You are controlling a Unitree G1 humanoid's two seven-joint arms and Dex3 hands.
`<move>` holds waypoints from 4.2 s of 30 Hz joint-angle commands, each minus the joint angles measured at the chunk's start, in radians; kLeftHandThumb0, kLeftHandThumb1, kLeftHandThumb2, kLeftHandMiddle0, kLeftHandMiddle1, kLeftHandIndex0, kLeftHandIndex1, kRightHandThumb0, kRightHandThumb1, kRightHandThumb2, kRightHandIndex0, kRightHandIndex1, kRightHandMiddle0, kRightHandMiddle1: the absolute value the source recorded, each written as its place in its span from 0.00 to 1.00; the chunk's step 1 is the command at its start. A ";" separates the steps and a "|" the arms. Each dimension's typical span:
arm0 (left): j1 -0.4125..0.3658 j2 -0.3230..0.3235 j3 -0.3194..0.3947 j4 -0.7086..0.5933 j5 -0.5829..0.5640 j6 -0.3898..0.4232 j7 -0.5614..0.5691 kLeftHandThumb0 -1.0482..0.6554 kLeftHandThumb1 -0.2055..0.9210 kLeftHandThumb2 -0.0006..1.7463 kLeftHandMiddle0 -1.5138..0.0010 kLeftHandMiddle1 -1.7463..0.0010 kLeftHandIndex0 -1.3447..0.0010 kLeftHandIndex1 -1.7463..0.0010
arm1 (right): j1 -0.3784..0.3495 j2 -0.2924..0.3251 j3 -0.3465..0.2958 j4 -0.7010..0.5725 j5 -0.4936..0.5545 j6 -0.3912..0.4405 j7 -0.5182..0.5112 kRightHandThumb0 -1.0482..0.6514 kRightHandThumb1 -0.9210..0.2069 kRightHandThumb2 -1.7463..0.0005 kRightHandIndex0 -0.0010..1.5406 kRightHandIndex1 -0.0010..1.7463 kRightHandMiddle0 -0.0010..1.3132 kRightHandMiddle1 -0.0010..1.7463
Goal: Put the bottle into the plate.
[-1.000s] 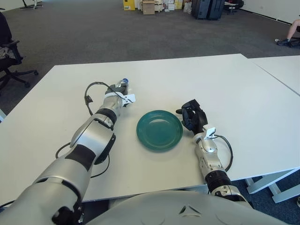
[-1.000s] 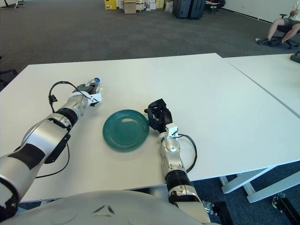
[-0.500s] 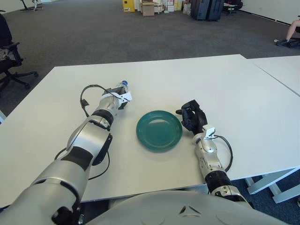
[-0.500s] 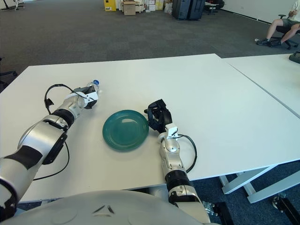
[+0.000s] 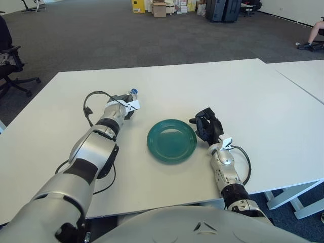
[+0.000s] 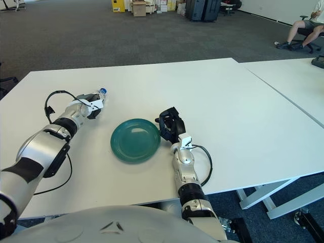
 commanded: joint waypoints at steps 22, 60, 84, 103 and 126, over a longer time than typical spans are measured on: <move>0.067 -0.026 0.004 0.041 -0.002 0.007 -0.079 0.38 0.68 0.57 0.74 0.32 0.69 0.00 | 0.035 -0.009 -0.023 0.072 0.017 0.038 0.007 0.40 0.19 0.54 0.29 0.65 0.25 1.00; 0.162 0.075 -0.168 0.020 0.058 -0.329 -0.762 0.41 0.98 0.31 0.65 0.49 0.85 0.00 | 0.052 -0.001 0.024 0.033 -0.030 0.065 0.027 0.40 0.18 0.55 0.25 0.70 0.24 1.00; 0.116 0.152 -0.143 -0.081 -0.060 -0.647 -0.735 0.39 0.80 0.47 0.64 0.58 0.74 0.00 | 0.019 0.002 0.021 0.080 -0.018 0.060 0.028 0.40 0.15 0.57 0.25 0.70 0.22 1.00; -0.139 0.200 -0.112 -0.058 -0.085 -0.594 -0.454 0.38 0.72 0.54 0.74 0.65 0.71 0.00 | -0.018 -0.007 0.016 0.125 -0.012 0.046 0.021 0.40 0.14 0.58 0.26 0.69 0.21 1.00; -0.266 0.152 -0.054 -0.025 -0.103 -0.447 -0.125 0.30 0.88 0.31 0.76 0.67 0.97 0.29 | -0.022 -0.001 0.015 0.117 -0.012 0.056 0.001 0.40 0.16 0.56 0.27 0.68 0.23 1.00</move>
